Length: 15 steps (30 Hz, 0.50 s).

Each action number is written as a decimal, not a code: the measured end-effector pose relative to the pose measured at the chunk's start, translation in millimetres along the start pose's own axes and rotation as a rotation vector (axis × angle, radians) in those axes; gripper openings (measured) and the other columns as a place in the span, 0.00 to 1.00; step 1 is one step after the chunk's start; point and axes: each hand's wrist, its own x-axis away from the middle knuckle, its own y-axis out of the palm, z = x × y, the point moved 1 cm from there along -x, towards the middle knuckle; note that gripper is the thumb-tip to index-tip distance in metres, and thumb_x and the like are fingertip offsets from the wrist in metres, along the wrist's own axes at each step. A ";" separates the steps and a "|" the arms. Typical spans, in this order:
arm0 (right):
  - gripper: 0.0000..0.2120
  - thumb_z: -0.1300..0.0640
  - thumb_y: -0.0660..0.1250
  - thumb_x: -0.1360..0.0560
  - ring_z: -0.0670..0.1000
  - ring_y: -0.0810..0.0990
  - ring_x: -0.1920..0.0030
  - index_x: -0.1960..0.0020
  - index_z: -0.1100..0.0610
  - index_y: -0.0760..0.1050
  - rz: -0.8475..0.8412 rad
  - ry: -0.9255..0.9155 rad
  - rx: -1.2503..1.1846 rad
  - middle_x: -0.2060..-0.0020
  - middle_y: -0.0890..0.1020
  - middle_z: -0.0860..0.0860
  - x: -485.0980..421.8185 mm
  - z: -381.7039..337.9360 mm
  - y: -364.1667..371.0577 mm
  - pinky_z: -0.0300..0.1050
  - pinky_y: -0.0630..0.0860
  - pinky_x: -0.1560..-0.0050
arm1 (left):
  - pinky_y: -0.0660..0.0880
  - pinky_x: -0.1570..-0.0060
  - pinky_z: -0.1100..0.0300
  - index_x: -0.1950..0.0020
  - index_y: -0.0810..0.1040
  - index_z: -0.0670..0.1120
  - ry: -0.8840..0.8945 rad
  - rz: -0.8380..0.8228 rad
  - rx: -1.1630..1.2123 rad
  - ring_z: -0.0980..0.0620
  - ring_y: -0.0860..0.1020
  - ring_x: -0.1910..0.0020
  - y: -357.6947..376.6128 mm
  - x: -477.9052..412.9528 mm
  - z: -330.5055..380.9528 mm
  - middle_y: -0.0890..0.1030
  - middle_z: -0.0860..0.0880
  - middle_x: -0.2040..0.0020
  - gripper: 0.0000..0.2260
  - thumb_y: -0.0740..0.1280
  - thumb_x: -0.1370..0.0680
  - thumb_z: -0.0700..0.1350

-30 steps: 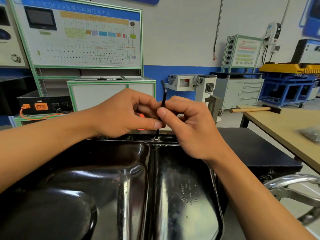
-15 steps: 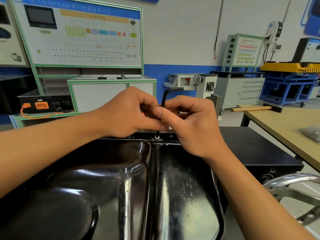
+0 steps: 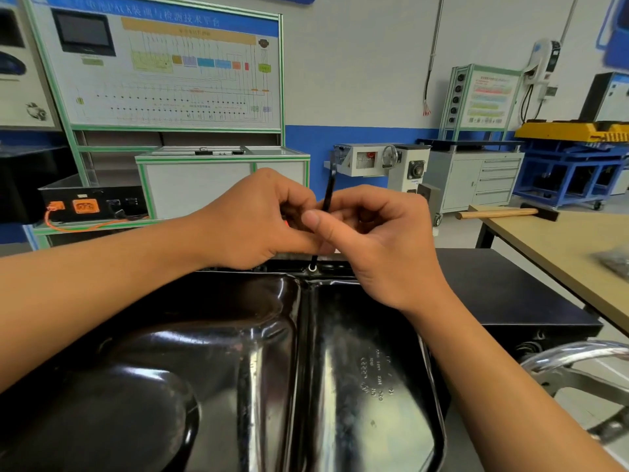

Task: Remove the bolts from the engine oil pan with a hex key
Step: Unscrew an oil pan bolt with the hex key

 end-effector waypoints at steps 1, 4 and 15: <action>0.05 0.62 0.78 0.29 0.59 0.79 0.68 0.57 0.62 0.84 0.006 -0.001 0.008 0.67 0.83 0.58 -0.6 -0.2 -0.1 0.50 0.78 0.66 | 0.63 0.72 0.71 0.70 0.77 0.45 0.008 0.002 -0.016 0.61 0.65 0.74 0.4 0.2 0.9 0.70 0.56 0.75 0.12 0.79 0.31 0.40; 0.01 0.62 0.74 0.25 0.51 0.78 0.67 0.56 0.59 0.84 -0.056 -0.023 0.054 0.67 0.83 0.55 -2.4 -1.6 -2.0 0.46 0.75 0.65 | 0.74 0.67 0.64 0.61 0.84 0.48 0.022 -0.038 0.001 0.58 0.76 0.68 -2.9 0.0 1.9 0.82 0.54 0.67 0.04 0.78 0.31 0.43; 0.05 0.61 0.76 0.27 0.57 0.72 0.68 0.52 0.60 0.83 -0.067 -0.004 0.032 0.68 0.78 0.55 -0.7 -2.0 1.9 0.48 0.73 0.66 | 0.67 0.68 0.68 0.66 0.80 0.42 0.006 -0.001 -0.021 0.59 0.69 0.71 -5.5 -0.4 -0.7 0.75 0.52 0.72 0.08 0.77 0.30 0.39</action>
